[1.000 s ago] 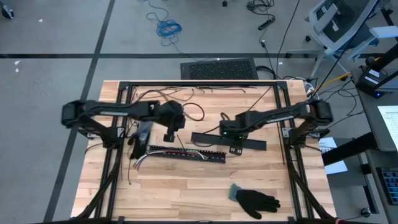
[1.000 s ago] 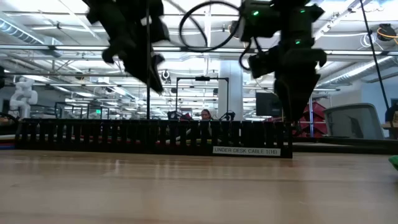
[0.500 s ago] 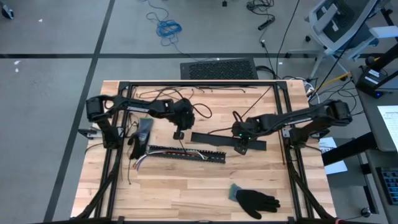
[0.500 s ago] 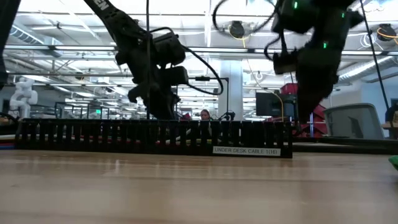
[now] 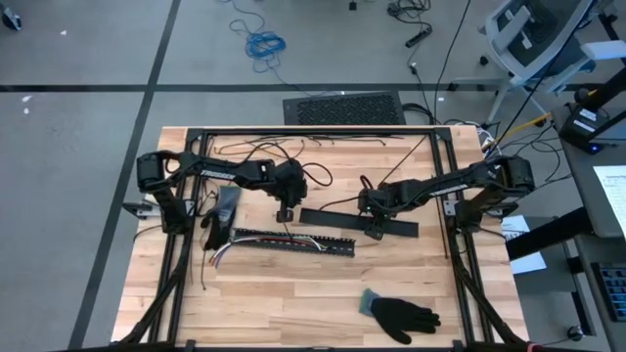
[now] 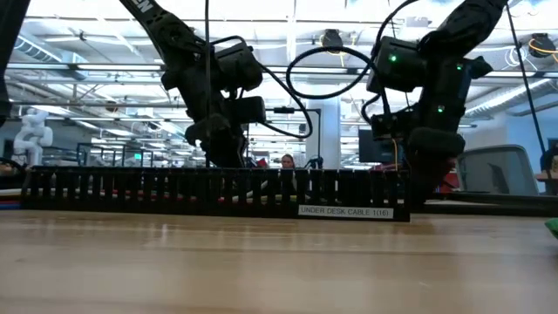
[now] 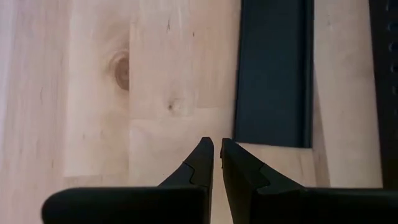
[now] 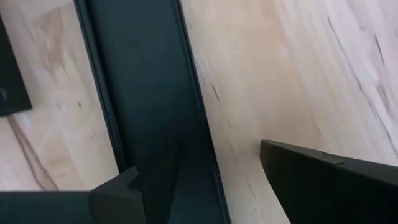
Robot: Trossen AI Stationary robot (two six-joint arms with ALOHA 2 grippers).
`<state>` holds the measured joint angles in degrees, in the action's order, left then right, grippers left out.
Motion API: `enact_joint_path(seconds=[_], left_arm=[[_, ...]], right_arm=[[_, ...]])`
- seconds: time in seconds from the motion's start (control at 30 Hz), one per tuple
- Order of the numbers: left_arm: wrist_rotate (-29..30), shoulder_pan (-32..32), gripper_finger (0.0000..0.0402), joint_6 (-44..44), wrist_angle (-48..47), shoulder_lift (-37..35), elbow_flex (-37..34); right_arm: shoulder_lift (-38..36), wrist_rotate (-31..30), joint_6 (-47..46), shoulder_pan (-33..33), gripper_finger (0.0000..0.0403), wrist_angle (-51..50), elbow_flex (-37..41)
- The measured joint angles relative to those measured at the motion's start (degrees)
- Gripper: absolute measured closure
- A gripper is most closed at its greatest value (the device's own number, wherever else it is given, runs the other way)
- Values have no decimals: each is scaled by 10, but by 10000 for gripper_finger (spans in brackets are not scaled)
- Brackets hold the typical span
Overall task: Ziptie cables
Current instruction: Close the cable duct with the cable duct cover
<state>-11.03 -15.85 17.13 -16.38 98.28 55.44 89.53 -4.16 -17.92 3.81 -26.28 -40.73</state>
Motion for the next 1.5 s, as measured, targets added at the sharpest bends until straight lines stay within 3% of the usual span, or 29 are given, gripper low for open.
enact_joint_path(seconds=[0.13, 0.3, 0.4, 0.53, 0.63, 0.83, 1.0, 1.27, 1.5], left_arm=[[6, 2, 372, -18, 0, 0, 0], [6, 7, 372, -33, 5, 0, 0], [7, 7, 372, -34, 11, 0, 0], [8, 8, 372, -33, 4, -23, 3], [11, 5, 372, -27, 11, -75, 15], [30, -23, 372, -8, 7, -208, 23], [14, -59, 372, -21, -42, -292, 23], [-123, -113, 357, -246, -81, -367, 23], [-217, -115, 268, -473, -6, -429, 23]], right_arm=[[29, 1, 9, 0, 219, 15, -3], [56, -7, 22, -4, 373, 37, -7], [52, -20, 9, -5, 396, 41, -6], [6, -14, -13, 0, 402, 18, -2], [-36, -10, -27, -1, 403, -53, -8], [-95, -75, -33, -13, 403, -127, -50], [-117, -122, -21, -32, 402, -126, -112], [-120, -181, 30, -55, 402, -125, -224], [-124, -184, 70, -59, 402, -163, -257]])
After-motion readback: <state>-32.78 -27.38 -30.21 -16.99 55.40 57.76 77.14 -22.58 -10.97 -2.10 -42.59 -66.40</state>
